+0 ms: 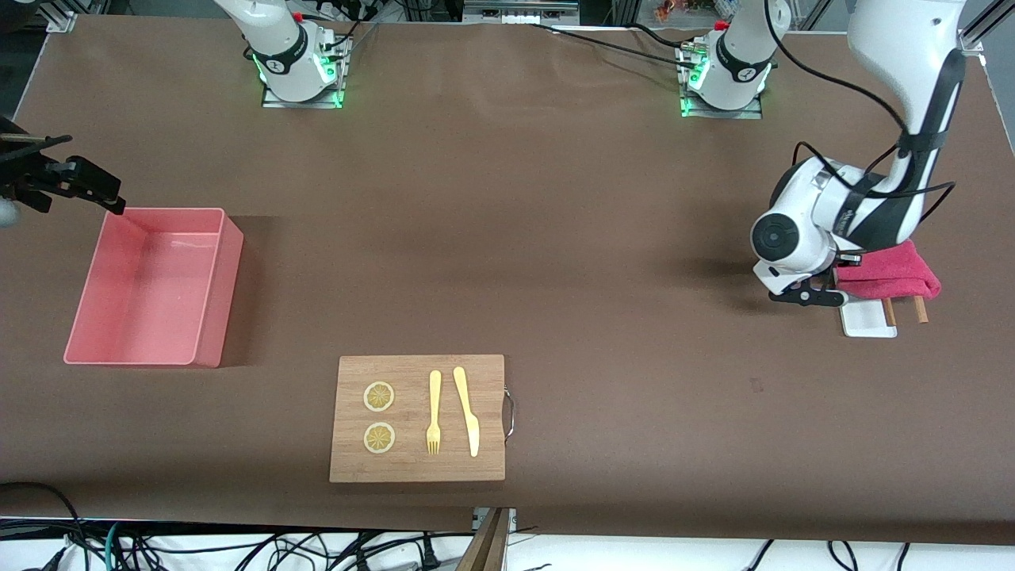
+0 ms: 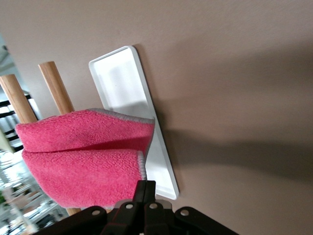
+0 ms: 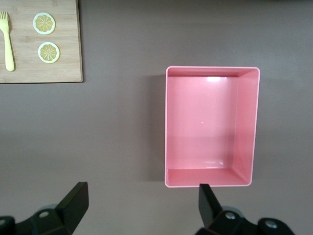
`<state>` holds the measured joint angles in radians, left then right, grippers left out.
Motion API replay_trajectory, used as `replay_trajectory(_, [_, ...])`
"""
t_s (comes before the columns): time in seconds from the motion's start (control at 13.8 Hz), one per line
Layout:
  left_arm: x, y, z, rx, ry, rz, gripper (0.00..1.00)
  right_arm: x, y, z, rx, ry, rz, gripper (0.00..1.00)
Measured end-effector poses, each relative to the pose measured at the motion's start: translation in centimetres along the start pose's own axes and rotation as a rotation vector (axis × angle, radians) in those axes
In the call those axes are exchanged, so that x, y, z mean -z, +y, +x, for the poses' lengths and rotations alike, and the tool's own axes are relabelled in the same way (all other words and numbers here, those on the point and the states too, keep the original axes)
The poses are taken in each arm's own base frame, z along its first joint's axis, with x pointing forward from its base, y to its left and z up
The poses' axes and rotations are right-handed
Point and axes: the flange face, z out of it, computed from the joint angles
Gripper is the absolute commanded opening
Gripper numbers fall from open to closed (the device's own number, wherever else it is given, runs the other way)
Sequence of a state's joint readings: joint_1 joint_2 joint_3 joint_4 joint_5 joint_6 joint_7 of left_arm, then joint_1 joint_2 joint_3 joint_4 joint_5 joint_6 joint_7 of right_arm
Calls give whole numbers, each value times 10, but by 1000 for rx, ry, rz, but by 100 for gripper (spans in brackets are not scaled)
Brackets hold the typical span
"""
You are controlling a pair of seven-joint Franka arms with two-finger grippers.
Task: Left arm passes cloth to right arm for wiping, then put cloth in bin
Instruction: 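Lift the cloth with the left gripper while the right gripper approaches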
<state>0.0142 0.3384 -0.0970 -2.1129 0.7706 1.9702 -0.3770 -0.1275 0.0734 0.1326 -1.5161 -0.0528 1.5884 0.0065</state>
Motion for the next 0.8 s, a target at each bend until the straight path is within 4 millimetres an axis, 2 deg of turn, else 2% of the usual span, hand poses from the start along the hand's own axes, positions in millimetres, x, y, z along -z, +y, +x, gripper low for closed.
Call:
replay_trajectory(0.14, [23, -10, -1, -6, -36, -79, 0, -8, -1, 4, 3, -14, 2, 99])
replay_trajectory(0.51, [113, -7, -2, 19, -116, -243, 0, -36, -15, 12, 15, -65, 10, 99])
replay_trajectory(0.58, [127, -9, -2, 33, -124, -293, 0, -41, -23, 14, -9, -74, 19, 99])
replay_trajectory(0.8, [176, -23, -3, 72, -142, -480, 0, -63, -67, 23, -208, -110, 104, 99])
